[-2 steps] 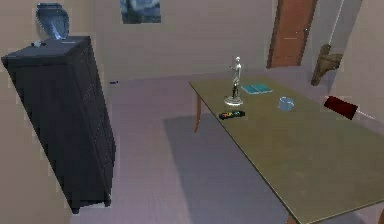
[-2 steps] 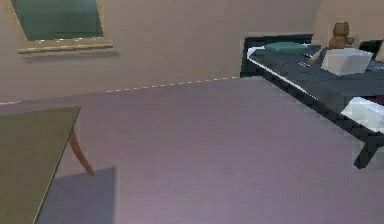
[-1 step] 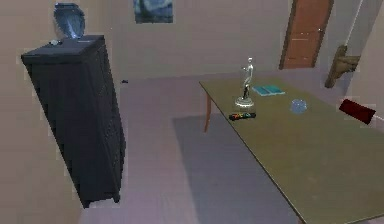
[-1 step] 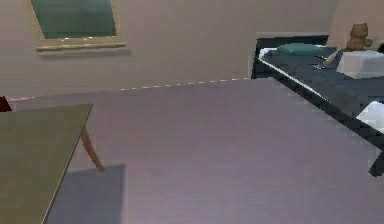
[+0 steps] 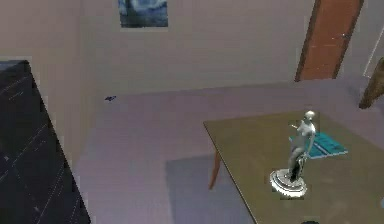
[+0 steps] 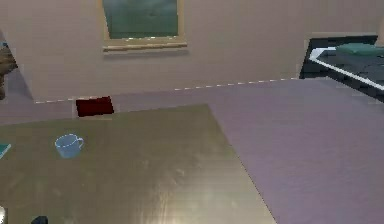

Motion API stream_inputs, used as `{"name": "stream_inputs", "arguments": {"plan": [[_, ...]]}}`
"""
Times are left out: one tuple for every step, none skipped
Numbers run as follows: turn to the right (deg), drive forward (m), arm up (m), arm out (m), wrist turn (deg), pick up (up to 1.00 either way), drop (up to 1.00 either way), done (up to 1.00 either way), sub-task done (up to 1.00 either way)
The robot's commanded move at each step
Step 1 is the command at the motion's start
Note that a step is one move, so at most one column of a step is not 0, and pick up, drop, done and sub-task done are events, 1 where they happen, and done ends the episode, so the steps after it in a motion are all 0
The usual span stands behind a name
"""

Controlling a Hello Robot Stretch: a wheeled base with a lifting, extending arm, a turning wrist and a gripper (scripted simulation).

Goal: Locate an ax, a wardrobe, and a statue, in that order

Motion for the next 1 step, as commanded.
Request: {"name": "stream_inputs", "arguments": {"plan": [[30.0,0.0,0.0,0.0,0.0,0.0,0.0,0.0,0.0]]}}
